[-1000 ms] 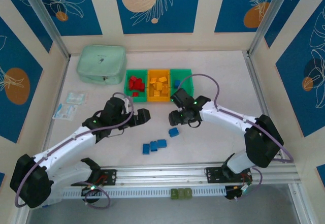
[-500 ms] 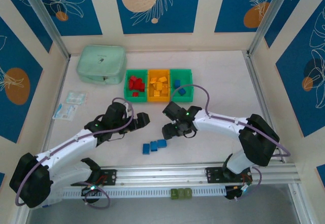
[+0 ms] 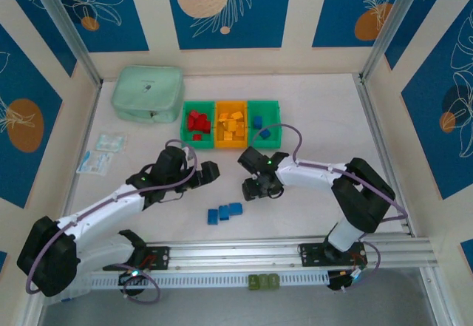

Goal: Sort the legos into containers by color
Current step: Pick up the lego from the bottom-center of the table, then place the lego in the container.

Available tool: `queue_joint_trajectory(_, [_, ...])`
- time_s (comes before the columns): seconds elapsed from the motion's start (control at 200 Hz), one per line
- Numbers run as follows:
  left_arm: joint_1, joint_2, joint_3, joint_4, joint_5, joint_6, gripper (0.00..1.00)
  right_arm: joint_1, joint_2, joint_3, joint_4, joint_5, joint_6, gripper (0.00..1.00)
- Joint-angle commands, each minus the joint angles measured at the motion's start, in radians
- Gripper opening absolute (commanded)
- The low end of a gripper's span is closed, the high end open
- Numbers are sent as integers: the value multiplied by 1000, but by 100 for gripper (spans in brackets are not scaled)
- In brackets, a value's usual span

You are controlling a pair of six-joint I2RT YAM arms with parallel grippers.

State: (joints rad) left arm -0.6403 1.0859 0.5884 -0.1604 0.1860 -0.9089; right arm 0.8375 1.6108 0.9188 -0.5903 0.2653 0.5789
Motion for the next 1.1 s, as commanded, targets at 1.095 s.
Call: queue_joint_trajectory(1.095, [16,196,363,-89,-44,226,99,-426,293,690,-94,146,-206,44])
